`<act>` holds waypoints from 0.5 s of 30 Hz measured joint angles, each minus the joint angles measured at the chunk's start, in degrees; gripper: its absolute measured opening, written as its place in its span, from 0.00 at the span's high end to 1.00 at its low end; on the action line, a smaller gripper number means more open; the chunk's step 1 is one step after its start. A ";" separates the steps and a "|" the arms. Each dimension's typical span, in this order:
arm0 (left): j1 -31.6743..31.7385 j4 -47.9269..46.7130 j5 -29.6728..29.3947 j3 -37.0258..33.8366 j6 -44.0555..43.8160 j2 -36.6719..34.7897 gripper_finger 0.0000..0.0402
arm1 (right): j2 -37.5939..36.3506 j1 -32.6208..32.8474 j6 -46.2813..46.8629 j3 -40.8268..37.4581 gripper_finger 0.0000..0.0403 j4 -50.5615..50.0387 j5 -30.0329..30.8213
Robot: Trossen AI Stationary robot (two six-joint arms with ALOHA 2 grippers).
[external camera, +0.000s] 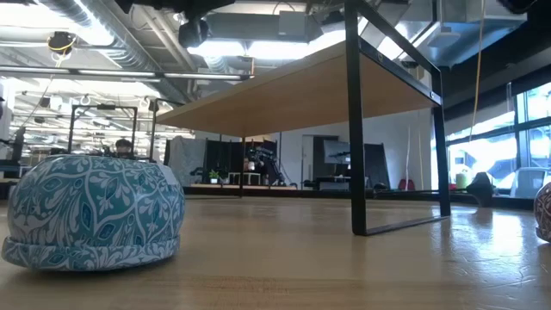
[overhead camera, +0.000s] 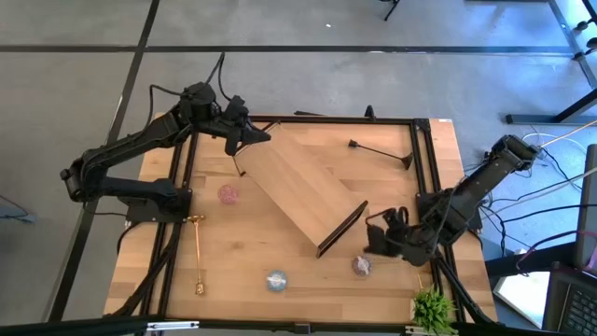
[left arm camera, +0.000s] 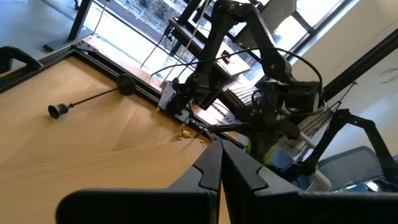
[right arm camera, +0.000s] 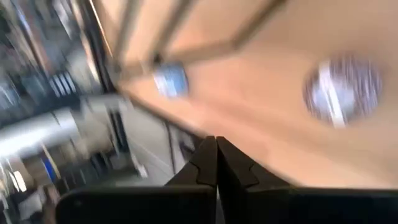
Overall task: Pick & Place candle stick holders
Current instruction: Adjust the shelf
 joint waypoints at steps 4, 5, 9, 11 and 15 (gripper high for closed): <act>0.00 -0.81 0.00 0.00 -0.09 0.00 0.99 | 1.50 -0.02 7.47 0.00 1.00 -5.52 8.30; 0.00 -0.99 0.00 -0.02 -0.23 0.00 0.99 | 2.06 -0.02 9.50 0.00 1.00 -6.74 9.70; -0.04 -0.99 0.00 -0.02 -0.34 0.00 0.99 | 3.94 -1.06 11.40 -0.04 1.00 -6.10 12.48; -0.04 -0.97 0.00 -0.02 -0.35 0.00 0.99 | 4.68 -1.80 10.62 -0.04 0.99 -5.16 12.79; -0.04 -0.90 -0.08 -0.02 -0.32 0.00 0.99 | 5.23 -3.19 9.70 -0.04 0.90 -5.30 13.74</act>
